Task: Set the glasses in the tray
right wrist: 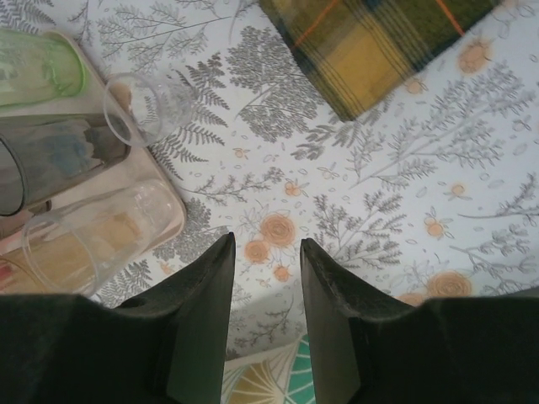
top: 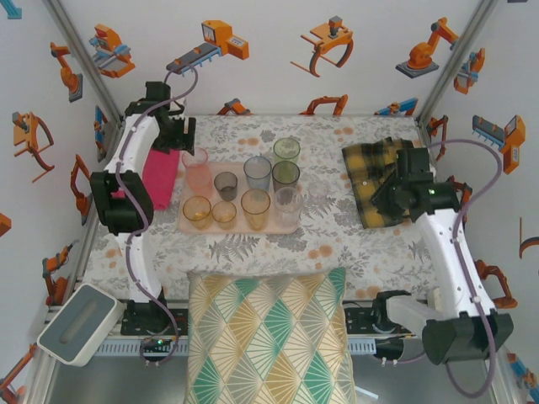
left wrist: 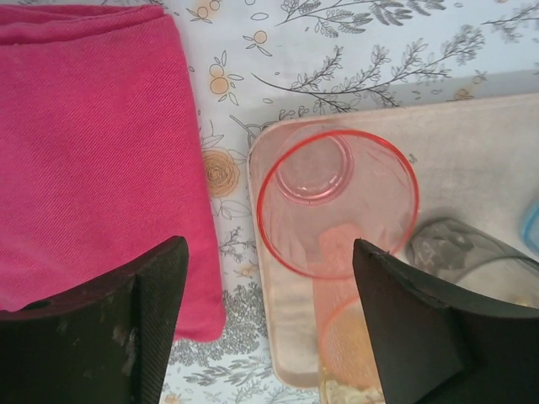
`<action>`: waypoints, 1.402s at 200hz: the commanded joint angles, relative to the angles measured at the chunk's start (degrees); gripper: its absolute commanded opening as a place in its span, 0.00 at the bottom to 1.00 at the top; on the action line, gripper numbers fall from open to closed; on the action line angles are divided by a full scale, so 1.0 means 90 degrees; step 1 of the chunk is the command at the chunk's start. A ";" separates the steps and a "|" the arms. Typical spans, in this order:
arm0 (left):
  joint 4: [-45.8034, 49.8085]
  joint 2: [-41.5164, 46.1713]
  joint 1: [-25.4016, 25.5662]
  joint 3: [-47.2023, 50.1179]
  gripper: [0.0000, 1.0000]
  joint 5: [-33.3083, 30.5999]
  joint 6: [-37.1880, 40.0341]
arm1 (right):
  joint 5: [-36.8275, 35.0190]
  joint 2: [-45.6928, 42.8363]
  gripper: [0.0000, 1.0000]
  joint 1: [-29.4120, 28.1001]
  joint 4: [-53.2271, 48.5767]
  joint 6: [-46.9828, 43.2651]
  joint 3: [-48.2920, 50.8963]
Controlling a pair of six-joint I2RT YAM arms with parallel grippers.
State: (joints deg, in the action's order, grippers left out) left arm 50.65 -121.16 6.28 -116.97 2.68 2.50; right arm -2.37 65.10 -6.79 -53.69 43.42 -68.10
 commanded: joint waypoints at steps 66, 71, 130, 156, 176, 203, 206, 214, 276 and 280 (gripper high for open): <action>0.0939 0.1476 0.0067 -0.0300 0.84 0.0568 0.0270 | 0.0023 0.2822 0.38 -0.0752 0.1171 -0.0672 -0.1435; 0.0958 0.1561 0.0089 -0.0269 0.86 0.0604 0.0287 | 0.0019 0.2949 0.38 -0.0790 0.1187 -0.0724 -0.1518; 0.1224 0.2278 0.0300 0.0004 0.93 0.1077 0.0388 | 0.0169 0.3885 0.37 -0.1039 0.1277 -0.1333 -0.1925; 0.1227 0.2527 0.0327 0.0161 0.93 0.1152 0.0429 | 0.0108 0.4091 0.36 -0.1106 0.1194 -0.1494 -0.1958; 0.1187 0.2687 0.0327 0.0376 0.93 0.1155 0.0514 | 0.0068 0.4208 0.35 -0.1184 0.1211 -0.1689 -0.1953; 0.0964 0.2950 0.0304 0.0825 0.93 0.1003 0.0549 | 0.0017 0.4323 0.35 -0.1286 0.1263 -0.1884 -0.1899; 0.0945 0.2975 0.0300 0.0857 0.93 0.0994 0.0552 | 0.0006 0.4333 0.35 -0.1293 0.1271 -0.1885 -0.1890; 0.0902 0.3051 0.0306 0.0938 0.94 0.0978 0.0552 | 0.0018 0.4363 0.35 -0.1290 0.1339 -0.1875 -0.1842; 0.0805 0.3347 0.0303 0.1264 0.94 0.0808 0.0541 | 0.0098 0.4712 0.32 -0.1295 0.1620 -0.1811 -0.1788; 0.0804 0.3364 0.0307 0.1290 0.94 0.0802 0.0534 | 0.0097 0.4735 0.32 -0.1294 0.1613 -0.1815 -0.1798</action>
State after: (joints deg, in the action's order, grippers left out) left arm 58.65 -93.30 9.08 -106.37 10.61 6.31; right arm -1.04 105.75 -18.31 -40.05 27.73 -83.83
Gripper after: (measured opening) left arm 0.937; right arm 0.330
